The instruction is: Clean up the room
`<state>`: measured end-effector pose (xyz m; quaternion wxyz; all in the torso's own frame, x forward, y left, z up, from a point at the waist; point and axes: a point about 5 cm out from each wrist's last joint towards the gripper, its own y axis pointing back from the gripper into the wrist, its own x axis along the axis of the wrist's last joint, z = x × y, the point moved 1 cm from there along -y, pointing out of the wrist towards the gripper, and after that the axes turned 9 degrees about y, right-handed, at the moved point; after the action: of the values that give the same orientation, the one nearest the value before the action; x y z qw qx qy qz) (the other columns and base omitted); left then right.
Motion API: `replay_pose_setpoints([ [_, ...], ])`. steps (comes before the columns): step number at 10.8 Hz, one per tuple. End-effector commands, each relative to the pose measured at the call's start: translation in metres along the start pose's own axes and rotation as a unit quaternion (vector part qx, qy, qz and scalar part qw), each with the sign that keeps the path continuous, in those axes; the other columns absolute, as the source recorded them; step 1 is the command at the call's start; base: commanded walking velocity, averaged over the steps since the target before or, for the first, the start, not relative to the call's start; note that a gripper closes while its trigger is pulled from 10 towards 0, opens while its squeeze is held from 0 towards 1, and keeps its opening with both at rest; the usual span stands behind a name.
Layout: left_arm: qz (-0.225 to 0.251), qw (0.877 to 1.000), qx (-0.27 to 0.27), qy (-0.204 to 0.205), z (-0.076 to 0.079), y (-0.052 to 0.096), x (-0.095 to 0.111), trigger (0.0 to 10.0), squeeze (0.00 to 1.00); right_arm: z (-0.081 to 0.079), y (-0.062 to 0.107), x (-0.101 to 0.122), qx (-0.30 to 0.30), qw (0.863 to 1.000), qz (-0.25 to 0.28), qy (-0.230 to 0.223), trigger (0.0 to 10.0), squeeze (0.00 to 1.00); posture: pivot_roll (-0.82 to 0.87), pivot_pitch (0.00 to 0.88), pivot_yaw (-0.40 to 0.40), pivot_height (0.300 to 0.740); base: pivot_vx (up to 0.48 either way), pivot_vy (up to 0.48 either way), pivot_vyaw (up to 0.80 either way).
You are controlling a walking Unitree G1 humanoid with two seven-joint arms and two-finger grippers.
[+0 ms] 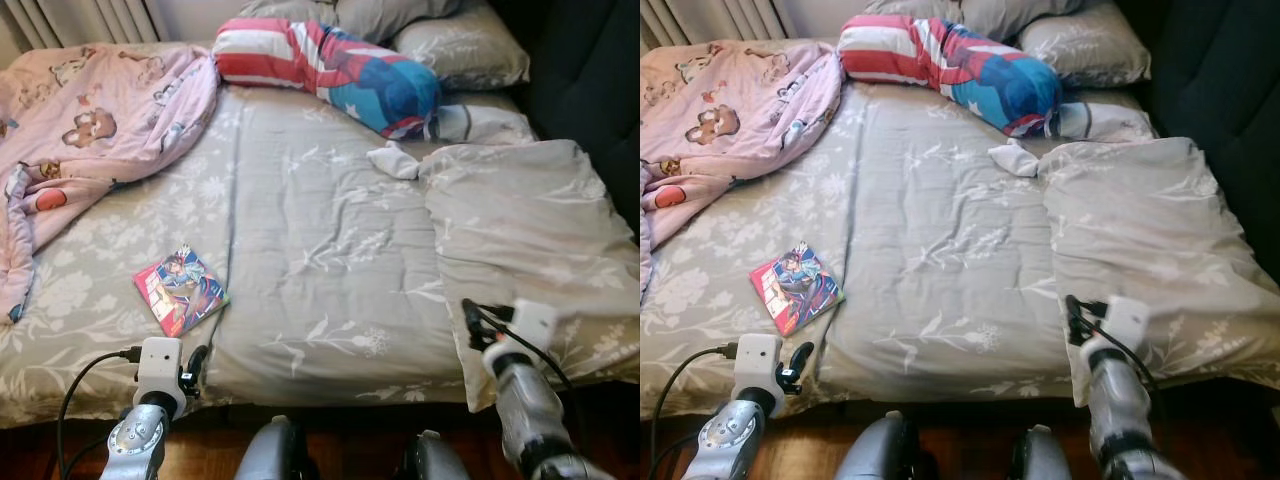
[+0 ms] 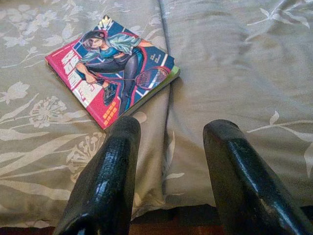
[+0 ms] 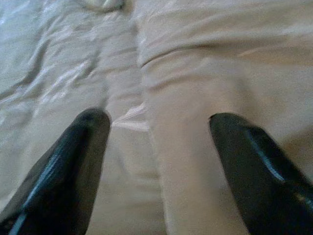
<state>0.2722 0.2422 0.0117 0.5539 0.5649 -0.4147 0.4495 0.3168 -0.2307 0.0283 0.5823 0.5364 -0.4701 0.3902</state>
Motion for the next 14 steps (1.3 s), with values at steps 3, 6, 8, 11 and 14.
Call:
replay_pose_setpoints([
  [3, -0.011, 1.0, 0.002, -0.012, -0.012, 0.009, -0.006, 10.0, 0.0, -0.009, -0.003, -0.011, 0.02, 0.997, -0.068, 0.027, 10.0, 0.0, 0.21, 0.183, 0.072, 0.649, 0.0, 0.0, 0.0],
  [6, -0.014, 0.999, 0.004, -0.034, -0.031, 0.022, -0.005, 10.0, 0.0, -0.014, 0.001, -0.027, 0.012, 0.991, -0.128, 0.034, 10.0, 0.0, 0.24, 0.206, 0.11, 0.649, 0.0, 0.0, 0.0],
  [8, -0.011, 0.999, -0.001, -0.052, -0.042, 0.032, 0.0, 10.0, 0.0, -0.01, 0.007, -0.038, -0.011, 0.988, -0.151, 0.018, 10.0, 0.0, 0.27, 0.235, 0.145, 0.649, 0.0, 0.0, 0.0],
  [11, -0.008, 0.998, -0.004, -0.059, -0.047, 0.04, 0.006, 10.0, 0.0, 0.007, 0.01, -0.04, -0.053, 0.985, -0.161, 0.027, 10.0, 0.0, 0.31, 0.282, 0.173, 0.649, 0.0, 0.0, 0.0],
  [14, -0.021, 0.998, 0.005, -0.065, -0.055, 0.05, 0.004, 10.0, 0.0, 0.059, 0.019, -0.033, -0.15, 0.975, -0.151, 0.063, 10.0, 0.0, 0.3, 0.293, 0.185, 0.649, 0.0, 0.0, 0.0],
])
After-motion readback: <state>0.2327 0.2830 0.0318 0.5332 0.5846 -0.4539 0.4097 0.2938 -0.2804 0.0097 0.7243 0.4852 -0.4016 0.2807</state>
